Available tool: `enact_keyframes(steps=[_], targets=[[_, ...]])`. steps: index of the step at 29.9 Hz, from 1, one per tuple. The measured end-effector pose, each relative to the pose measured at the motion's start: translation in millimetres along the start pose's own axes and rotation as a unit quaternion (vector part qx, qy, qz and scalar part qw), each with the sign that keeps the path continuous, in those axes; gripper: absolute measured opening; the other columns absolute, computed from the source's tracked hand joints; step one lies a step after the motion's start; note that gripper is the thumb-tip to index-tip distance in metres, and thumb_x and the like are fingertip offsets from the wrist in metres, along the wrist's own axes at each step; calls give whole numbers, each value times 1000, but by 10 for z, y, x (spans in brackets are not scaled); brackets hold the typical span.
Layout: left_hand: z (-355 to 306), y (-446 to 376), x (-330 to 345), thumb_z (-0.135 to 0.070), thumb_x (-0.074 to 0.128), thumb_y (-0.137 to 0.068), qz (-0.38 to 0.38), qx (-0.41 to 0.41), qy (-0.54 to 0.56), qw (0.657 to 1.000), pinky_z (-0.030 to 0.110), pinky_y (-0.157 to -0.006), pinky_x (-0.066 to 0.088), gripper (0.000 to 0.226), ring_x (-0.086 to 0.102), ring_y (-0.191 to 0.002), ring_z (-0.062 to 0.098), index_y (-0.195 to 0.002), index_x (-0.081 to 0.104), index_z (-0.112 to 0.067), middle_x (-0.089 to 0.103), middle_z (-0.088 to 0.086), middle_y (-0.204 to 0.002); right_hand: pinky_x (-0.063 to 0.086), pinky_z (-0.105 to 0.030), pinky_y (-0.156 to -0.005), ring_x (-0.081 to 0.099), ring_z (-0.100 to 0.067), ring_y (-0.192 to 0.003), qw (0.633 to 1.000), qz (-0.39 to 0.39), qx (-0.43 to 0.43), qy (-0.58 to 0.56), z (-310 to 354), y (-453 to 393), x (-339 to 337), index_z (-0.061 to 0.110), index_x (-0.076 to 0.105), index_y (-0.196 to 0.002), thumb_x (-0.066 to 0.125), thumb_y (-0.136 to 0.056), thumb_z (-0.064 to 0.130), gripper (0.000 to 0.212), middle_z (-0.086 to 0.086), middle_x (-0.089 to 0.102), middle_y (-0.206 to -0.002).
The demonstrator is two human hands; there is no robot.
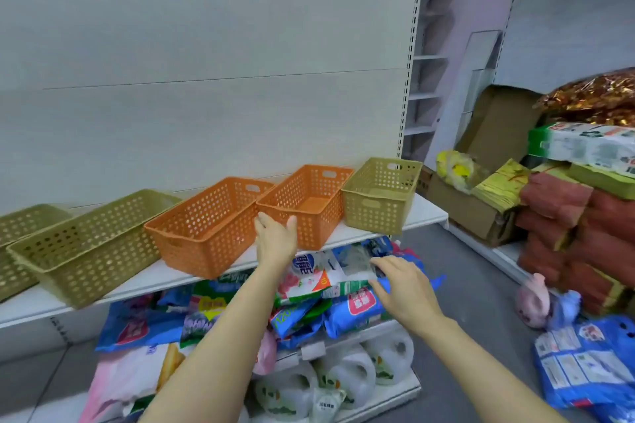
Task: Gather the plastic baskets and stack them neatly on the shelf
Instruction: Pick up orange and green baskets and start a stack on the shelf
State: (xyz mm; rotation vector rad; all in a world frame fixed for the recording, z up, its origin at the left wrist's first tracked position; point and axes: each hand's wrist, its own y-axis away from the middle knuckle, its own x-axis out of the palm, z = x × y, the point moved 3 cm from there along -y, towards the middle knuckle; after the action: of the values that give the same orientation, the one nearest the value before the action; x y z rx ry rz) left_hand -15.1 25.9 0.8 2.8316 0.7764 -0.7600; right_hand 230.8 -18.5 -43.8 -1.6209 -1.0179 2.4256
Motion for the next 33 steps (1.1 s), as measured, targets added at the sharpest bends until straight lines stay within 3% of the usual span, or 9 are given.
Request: enact_keyframes(steps=[5,10,15,20,24,27,29,31,33], targets=[[-99,-434,423,-53,61,-94,-30,-150,194,969,50,-124,18,111,12,-154,36,-160,-11,-2,0,17,-169,52,-36,-72,66,-26,-84,998,-50,17,20,-132,-443,114,11,68,-104,74,-75,21,32,-2,69,-94],[-228,-480,677,-30,58,-102,-52,-191,205,958,46,-120,22,97,14,-153,37,-161,-16,-12,-9,18,-168,51,-37,-75,66,-26,-87,994,-96,38,37,-373,-665,154,9,69,-105,62,-79,26,32,-2,70,-96],[-237,-659,828,-13,40,-100,-92,-218,256,937,54,-104,46,85,52,-128,47,-159,-22,-17,27,25,-161,51,-40,-85,63,-29,-99,991,-124,44,34,-719,-913,140,5,66,-114,73,-81,17,36,-8,68,-107],[-401,-676,741,-12,34,-104,-140,-193,258,936,51,-99,48,75,55,-124,46,-160,-16,-14,39,23,-154,40,-46,-105,48,-30,-128,991,-121,58,18,-1106,-1173,205,2,53,-133,72,-83,12,54,-13,55,-135],[-718,-708,523,-17,33,-105,-150,-142,307,929,57,-94,53,73,61,-109,40,-161,-14,-20,51,15,-140,30,-43,-113,38,-28,-136,998,-43,49,16,-1347,-1393,409,3,50,-136,67,-88,13,52,-12,47,-143],[-842,-823,277,-18,35,-101,-161,-115,353,915,62,-91,53,65,63,-106,37,-159,5,-18,55,9,-130,44,-46,-101,54,-34,-122,997,-53,55,-4,-1462,-1485,491,7,68,-116,71,-81,6,35,-16,63,-124],[-858,-897,95,-19,36,-99,-179,-94,338,919,60,-88,55,56,65,-102,34,-153,22,-15,58,8,-123,56,-44,-76,69,-34,-92,995,-90,51,-11,-1398,-1536,471,9,76,-93,81,-68,0,26,-13,73,-96],[-861,-929,-91,-22,35,-96,-197,-82,311,926,60,-87,55,49,66,-100,35,-145,31,-14,58,8,-115,54,-34,-56,68,-28,-68,995,-103,18,1,-1197,-1607,474,13,77,-80,85,-61,2,23,-5,72,-72],[-788,-1020,-245,-24,33,-92,-214,-68,292,930,62,-85,55,39,67,-98,37,-130,39,-15,60,11,-110,48,-28,-50,63,-26,-56,995,-100,-16,5,-942,-1688,538,17,77,-77,85,-60,3,23,-2,67,-60]])
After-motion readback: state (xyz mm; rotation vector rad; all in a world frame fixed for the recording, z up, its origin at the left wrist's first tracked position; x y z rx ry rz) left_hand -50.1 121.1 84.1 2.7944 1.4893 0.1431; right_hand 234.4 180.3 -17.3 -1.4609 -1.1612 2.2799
